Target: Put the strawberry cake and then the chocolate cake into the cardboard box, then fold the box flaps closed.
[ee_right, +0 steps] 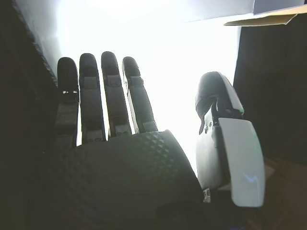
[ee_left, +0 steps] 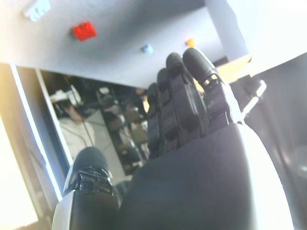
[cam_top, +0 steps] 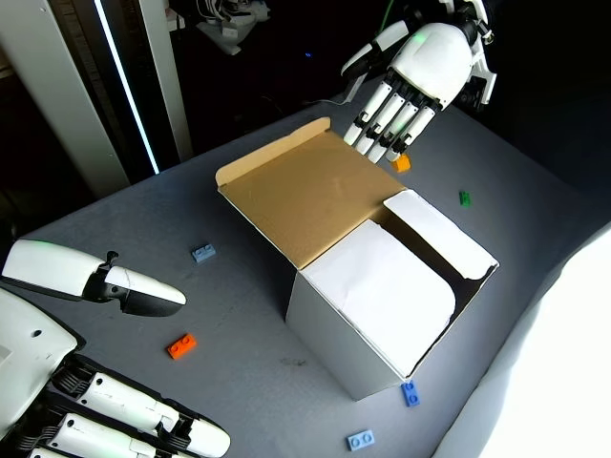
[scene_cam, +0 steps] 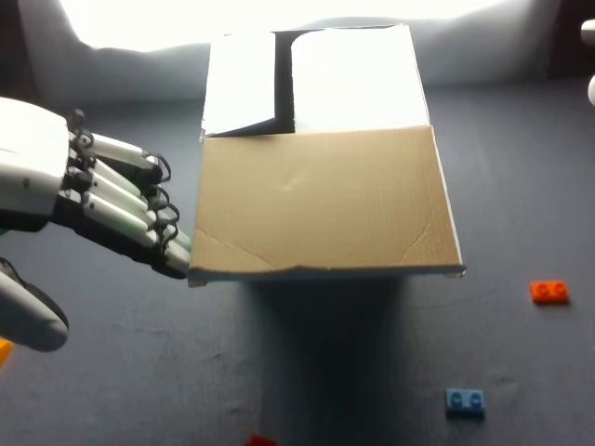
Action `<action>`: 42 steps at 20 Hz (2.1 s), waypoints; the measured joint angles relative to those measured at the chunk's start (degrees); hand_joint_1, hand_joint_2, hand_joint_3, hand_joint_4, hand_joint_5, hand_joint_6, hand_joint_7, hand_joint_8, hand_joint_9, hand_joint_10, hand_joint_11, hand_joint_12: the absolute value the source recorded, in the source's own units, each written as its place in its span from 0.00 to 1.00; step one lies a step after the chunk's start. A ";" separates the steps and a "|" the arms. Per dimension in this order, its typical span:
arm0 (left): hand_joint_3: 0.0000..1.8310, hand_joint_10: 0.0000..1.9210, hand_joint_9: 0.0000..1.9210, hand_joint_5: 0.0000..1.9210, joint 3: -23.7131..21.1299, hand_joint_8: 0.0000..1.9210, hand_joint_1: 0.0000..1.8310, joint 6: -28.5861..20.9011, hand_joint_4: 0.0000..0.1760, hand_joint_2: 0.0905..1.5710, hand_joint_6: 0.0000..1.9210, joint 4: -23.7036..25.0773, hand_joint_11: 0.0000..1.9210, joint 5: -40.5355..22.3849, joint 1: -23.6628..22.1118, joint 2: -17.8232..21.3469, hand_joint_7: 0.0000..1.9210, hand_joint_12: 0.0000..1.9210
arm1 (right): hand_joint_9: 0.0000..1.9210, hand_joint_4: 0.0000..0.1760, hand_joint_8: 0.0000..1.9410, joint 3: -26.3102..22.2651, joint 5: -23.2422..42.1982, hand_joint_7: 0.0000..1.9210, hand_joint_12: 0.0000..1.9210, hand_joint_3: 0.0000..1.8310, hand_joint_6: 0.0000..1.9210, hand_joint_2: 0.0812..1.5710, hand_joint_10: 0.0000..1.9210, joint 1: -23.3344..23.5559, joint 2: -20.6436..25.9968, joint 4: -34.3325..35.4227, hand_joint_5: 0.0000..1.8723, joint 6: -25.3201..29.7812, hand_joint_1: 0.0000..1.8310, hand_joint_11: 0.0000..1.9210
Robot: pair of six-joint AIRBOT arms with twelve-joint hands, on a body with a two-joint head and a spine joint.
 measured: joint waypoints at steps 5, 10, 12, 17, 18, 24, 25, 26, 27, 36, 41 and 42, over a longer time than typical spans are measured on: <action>0.00 0.00 0.24 0.19 -0.68 0.00 0.01 0.28 0.00 0.77 0.00 -0.04 0.00 1.46 1.42 -0.09 0.19 0.69 | 0.18 0.00 0.00 -0.39 0.00 0.17 0.46 0.00 0.00 0.77 0.00 0.00 0.00 -0.04 0.16 0.02 0.00 0.00; 0.00 0.00 0.24 0.19 -0.98 0.00 0.00 -1.99 0.00 0.77 0.00 -3.19 0.00 2.36 1.33 0.04 0.19 0.69 | 0.17 0.00 0.00 -0.42 -0.15 0.16 0.43 0.00 0.00 0.77 0.00 0.24 0.00 0.02 0.15 0.00 0.00 0.00; 0.00 0.00 0.23 0.19 -0.28 0.00 0.00 -2.84 0.00 0.77 0.00 -3.37 0.00 2.97 0.74 -0.20 0.20 0.69 | 0.17 0.00 0.00 -0.52 -0.17 0.16 0.44 0.00 0.00 0.77 0.00 0.24 -0.02 -0.04 0.15 0.00 0.00 0.00; 0.00 0.00 0.23 0.21 1.81 0.00 0.02 -5.25 0.00 0.77 0.01 -5.03 0.00 4.07 -1.05 -0.96 0.21 0.69 | 0.17 0.00 0.00 -0.59 -0.17 0.16 0.45 0.00 0.00 0.78 0.00 0.24 0.00 -0.02 0.15 0.00 0.00 0.00; 0.00 0.00 0.23 0.21 2.32 0.00 0.03 -5.75 0.00 0.77 0.01 -5.31 0.00 4.07 -1.81 -1.20 0.20 0.68 | 0.18 0.00 0.00 -0.68 -0.17 0.16 0.45 0.00 0.00 0.78 0.00 0.24 0.00 -0.09 0.15 0.02 0.00 0.00; 0.00 0.00 0.22 0.21 5.88 0.00 0.03 -7.30 0.00 0.77 0.00 -5.31 0.00 4.52 -5.33 -2.01 0.20 0.67 | 0.18 0.00 0.00 -0.70 -0.35 0.17 0.46 0.00 0.00 0.78 0.00 0.24 0.00 -0.09 0.14 0.00 0.00 0.00; 0.00 0.00 0.22 0.20 6.51 0.00 0.03 -7.37 0.00 0.77 0.00 -5.05 0.00 4.46 -5.90 -2.34 0.20 0.66 | 0.18 0.00 0.00 -0.70 -0.35 0.16 0.46 0.00 0.00 0.78 0.00 0.24 0.00 -0.04 0.15 0.00 0.00 0.00; 0.00 0.00 0.22 0.20 6.93 0.00 0.02 -7.37 0.00 0.77 0.00 -5.01 0.00 4.48 -6.47 -2.47 0.20 0.66 | 0.18 0.00 0.00 -0.70 -0.35 0.16 0.46 0.00 0.00 0.78 0.00 0.24 0.00 -0.04 0.15 0.00 0.00 0.00; 0.00 0.00 0.22 0.20 7.58 0.00 0.02 -7.41 0.00 0.76 0.00 -5.11 0.00 4.39 -6.60 -2.71 0.20 0.65 | 0.17 0.00 0.00 -0.70 -0.35 0.15 0.44 0.00 0.00 0.78 0.00 0.24 0.00 -0.09 0.14 -0.02 0.00 0.00; 0.00 0.00 0.20 0.14 10.25 0.00 0.00 -8.00 0.00 0.76 0.00 -4.81 0.00 6.60 -9.31 -4.42 0.19 0.61 | 0.18 0.00 0.00 -0.70 -0.37 0.16 0.45 0.00 0.00 0.78 0.00 0.24 0.00 -0.02 0.16 -0.02 0.00 0.00; 0.00 0.00 0.20 0.13 10.97 0.00 0.00 -7.96 0.00 0.76 0.00 -3.69 0.00 7.54 -8.96 -4.50 0.18 0.60 | 0.18 0.00 0.00 -0.70 -0.37 0.17 0.44 0.00 0.00 0.78 0.00 0.24 0.00 -0.04 0.16 0.00 0.00 0.00; 0.00 0.00 0.20 0.13 10.97 0.00 0.00 -7.98 0.00 0.76 0.00 -3.67 0.00 7.43 -8.04 -4.50 0.17 0.61 | 0.18 0.00 0.00 -0.70 -0.37 0.18 0.46 0.00 0.00 0.77 0.00 0.24 0.00 -0.09 0.16 0.00 0.00 0.00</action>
